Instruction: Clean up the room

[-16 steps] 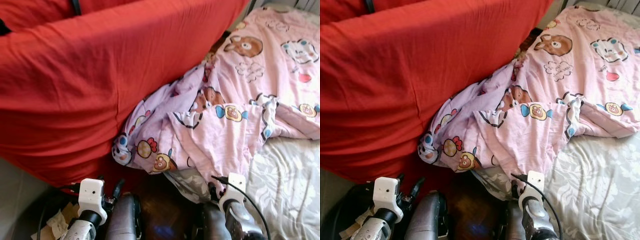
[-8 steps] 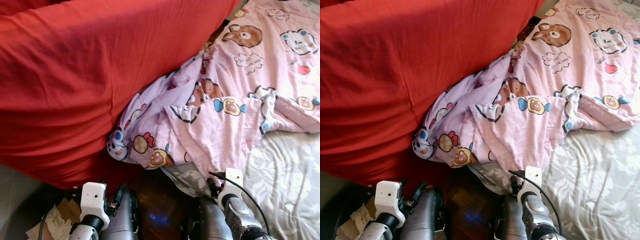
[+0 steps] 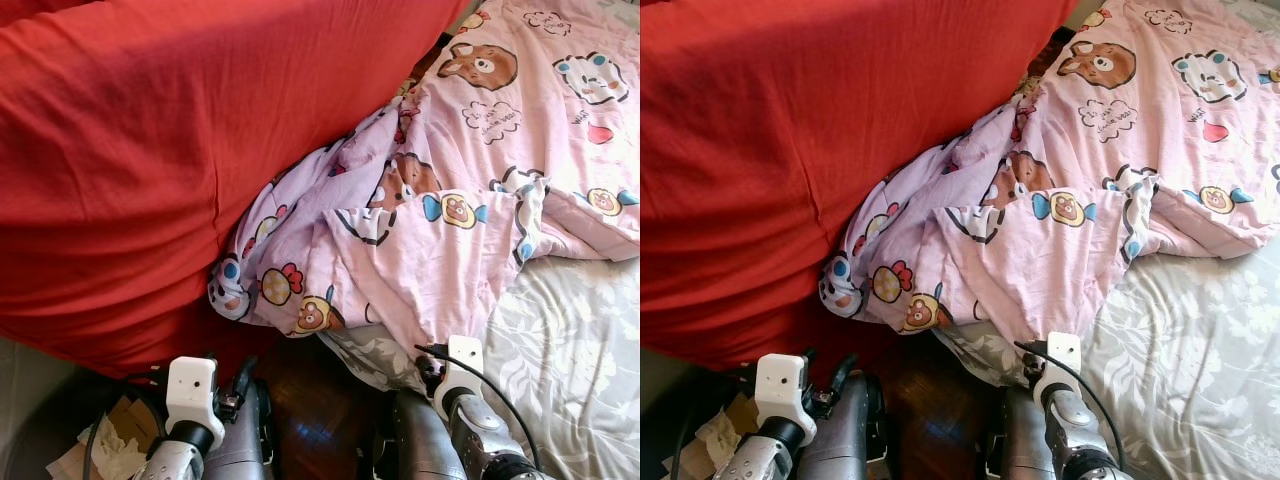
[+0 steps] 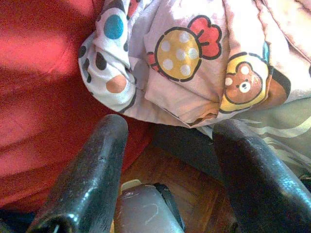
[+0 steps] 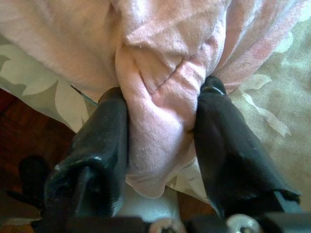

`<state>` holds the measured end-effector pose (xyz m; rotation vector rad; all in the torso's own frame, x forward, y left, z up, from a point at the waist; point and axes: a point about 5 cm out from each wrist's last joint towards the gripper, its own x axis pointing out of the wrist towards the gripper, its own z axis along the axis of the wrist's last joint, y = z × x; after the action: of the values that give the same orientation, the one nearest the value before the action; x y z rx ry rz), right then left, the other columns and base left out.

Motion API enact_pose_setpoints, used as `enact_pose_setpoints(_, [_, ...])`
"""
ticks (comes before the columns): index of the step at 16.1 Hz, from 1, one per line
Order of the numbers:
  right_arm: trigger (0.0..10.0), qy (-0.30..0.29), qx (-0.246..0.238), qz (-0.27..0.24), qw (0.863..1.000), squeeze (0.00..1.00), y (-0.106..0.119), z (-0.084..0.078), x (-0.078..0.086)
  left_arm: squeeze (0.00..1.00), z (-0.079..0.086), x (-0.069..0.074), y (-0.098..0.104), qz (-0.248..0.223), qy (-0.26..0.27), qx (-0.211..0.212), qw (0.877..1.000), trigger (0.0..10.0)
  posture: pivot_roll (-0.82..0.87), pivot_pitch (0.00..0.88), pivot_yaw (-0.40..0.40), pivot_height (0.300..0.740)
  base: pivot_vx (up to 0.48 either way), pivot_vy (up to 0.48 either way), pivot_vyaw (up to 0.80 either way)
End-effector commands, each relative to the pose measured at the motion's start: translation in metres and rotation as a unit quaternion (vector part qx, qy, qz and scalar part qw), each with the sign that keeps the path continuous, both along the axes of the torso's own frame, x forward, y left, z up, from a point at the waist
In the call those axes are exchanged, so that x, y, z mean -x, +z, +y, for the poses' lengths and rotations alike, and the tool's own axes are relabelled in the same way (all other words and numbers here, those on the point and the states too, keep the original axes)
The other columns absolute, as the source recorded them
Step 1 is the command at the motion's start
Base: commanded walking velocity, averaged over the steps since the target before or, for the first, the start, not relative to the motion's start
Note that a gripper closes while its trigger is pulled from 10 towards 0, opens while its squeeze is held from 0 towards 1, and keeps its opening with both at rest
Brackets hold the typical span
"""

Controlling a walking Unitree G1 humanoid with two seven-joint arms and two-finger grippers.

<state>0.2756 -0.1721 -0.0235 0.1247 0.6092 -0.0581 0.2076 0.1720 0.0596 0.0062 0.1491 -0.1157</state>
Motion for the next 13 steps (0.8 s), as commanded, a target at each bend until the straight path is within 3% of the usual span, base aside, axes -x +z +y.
enact_pose_setpoints(1, [0.0, 0.013, -0.004, 0.031, 0.999, 0.00, -0.013, 0.005, 0.015, 0.00, 0.003, 0.006, -0.012, 0.024, 0.008, -0.003, 1.000, 10.0, 0.15, 0.280, -0.059, 0.624, 0.000, 0.000, 0.00])
enact_pose_setpoints(3, [0.0, 0.062, 0.003, 0.025, 0.998, 0.00, -0.016, 0.020, 0.019, 0.00, 0.004, 0.002, -0.017, 0.028, 0.011, -0.003, 1.000, 10.0, 0.14, 0.249, -0.059, 0.624, 0.000, 0.000, 0.00])
enact_pose_setpoints(6, [0.0, 0.047, -0.008, 0.024, 0.999, 0.00, -0.017, 0.020, 0.021, 0.00, 0.007, -0.006, -0.021, 0.028, 0.016, -0.003, 0.999, 10.0, 0.13, 0.198, -0.059, 0.624, 0.000, 0.000, 0.00])
enact_pose_setpoints(13, [0.0, -0.043, 0.003, -0.038, 0.998, 0.00, -0.003, -0.021, 0.013, 0.00, 0.019, -0.035, -0.028, 0.024, 0.025, -0.009, 0.999, 10.0, 0.08, 0.029, -0.026, 0.624, 0.000, 0.000, 0.00])
